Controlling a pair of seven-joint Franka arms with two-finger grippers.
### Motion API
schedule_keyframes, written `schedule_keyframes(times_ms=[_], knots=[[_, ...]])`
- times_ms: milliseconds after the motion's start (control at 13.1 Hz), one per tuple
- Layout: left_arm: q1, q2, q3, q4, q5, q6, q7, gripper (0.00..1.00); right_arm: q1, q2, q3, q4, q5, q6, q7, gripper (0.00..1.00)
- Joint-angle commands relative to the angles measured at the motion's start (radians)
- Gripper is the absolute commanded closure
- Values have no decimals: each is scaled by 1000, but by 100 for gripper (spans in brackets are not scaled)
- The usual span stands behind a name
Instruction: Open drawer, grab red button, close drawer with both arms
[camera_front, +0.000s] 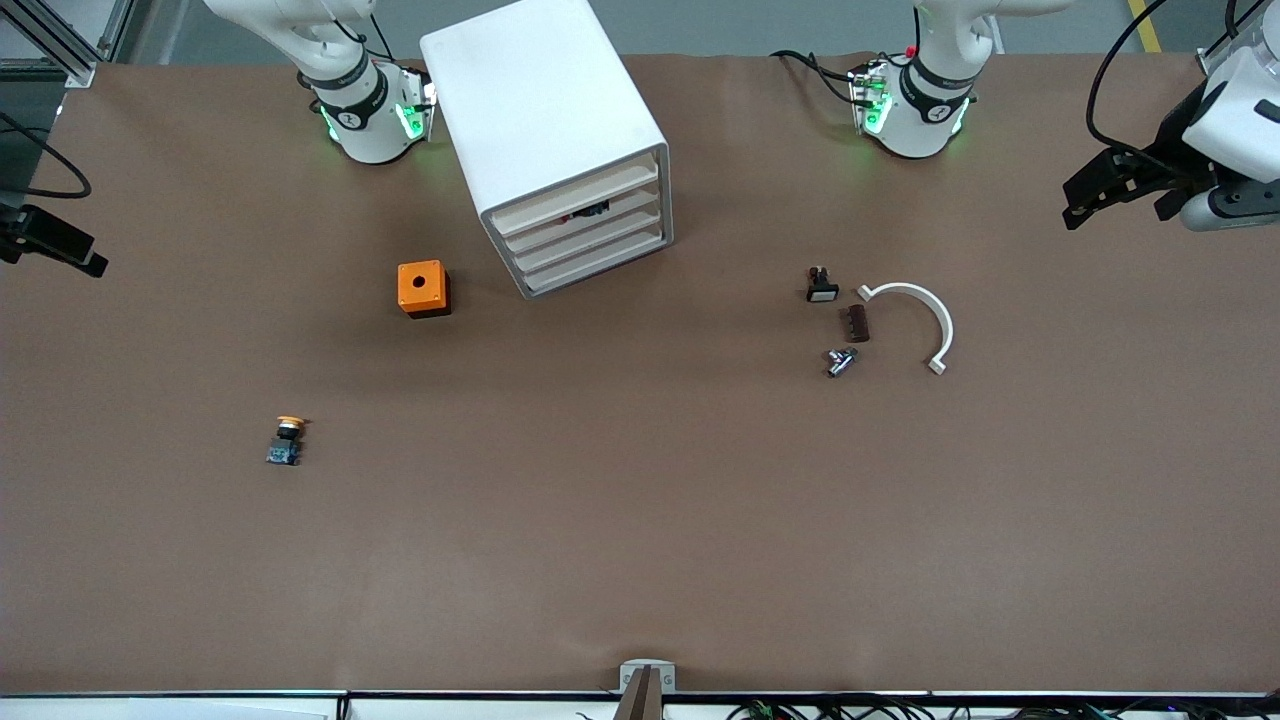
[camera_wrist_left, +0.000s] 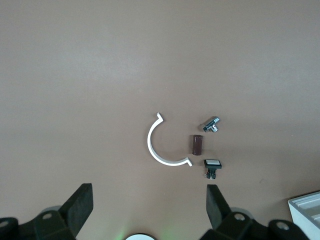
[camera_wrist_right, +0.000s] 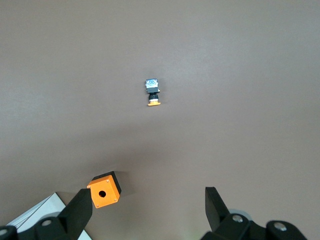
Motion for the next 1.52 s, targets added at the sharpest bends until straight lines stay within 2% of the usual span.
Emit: schedule_keyframes(times_ms=[0,152,457,685,837,1065,1446], knots=[[4,6,-7,29,20,-32,18,0,-7,-8,8,2,-17,-11,4,0],[1,29,-5,52,20,-33,14,0,-8,-8,8,2,-16,-11,4,0],[-5,138,-5,144,15,-48,6,0,-8,-7,8,0,-13,-11,4,0],[-22,226,-14,146,18,-28,2,0,-16,-1,5,-6,-2,-11,13,0],[-29,282,-22,142,6,45,-55,0,-16,1,5,-6,-2,-7,11,0],[-49,380,-23,146,3,95,-205,0,-22,16,1,-1,21,-7,-1,0],[-156,567,-25,199,-31,135,-672,0,-14,85,4,-6,23,-2,18,1]])
